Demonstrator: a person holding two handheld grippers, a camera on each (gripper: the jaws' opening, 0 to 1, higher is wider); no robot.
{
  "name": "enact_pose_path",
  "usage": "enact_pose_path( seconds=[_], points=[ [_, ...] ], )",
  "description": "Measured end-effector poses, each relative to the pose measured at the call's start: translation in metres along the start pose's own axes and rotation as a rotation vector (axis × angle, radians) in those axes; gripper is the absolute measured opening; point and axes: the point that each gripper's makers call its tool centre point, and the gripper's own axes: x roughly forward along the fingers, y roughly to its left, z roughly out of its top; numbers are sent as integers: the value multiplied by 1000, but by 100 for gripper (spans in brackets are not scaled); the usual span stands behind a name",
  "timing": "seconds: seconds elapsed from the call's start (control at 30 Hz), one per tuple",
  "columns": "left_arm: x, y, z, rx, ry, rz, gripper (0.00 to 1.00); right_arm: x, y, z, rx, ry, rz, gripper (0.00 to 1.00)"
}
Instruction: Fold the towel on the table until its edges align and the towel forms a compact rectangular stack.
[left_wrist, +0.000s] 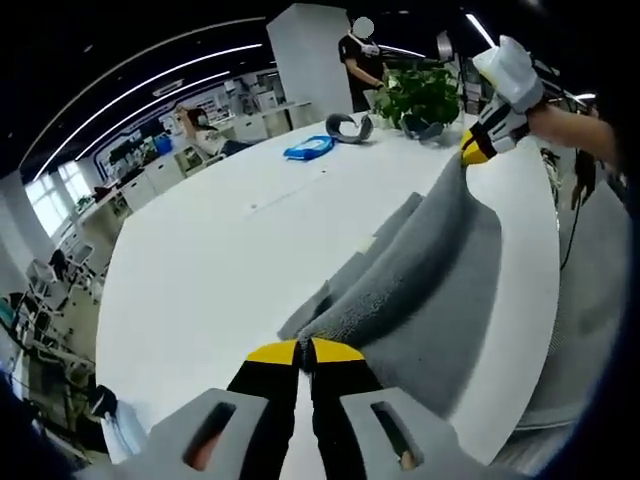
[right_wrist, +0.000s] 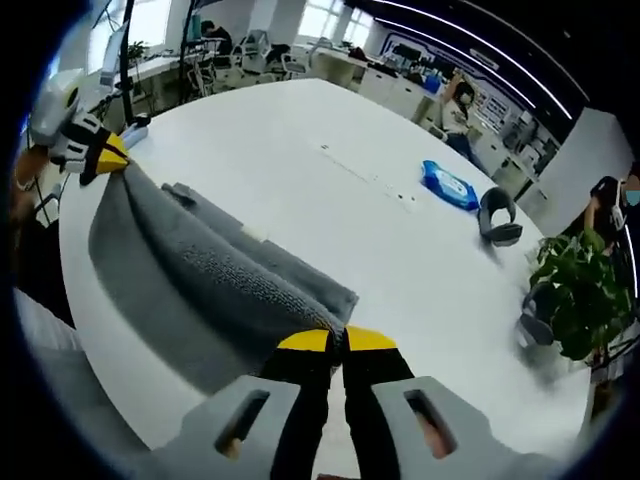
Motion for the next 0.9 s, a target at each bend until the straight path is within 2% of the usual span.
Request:
enact_pose_path(
  seconds=[0.33,0.43,0.57,0.77,0.9],
  points=[
    [18,12,-2,-65,-13,35,3,30,-5,-7,31,31,-14,1],
    [10,21,11,-63,-84,90,3,24,-8,0,36,-8,-41,1],
    [7,27,16,-87,-118,101,3,20,-12,7,50,-43,-53,1],
    [25,30,17,-41,-98,108,3,31,-14,9,40,-30,-65,1],
    [40,34,10,-32,-67,111,3,44,-15,8,36,-16,-68,1]
  ],
)
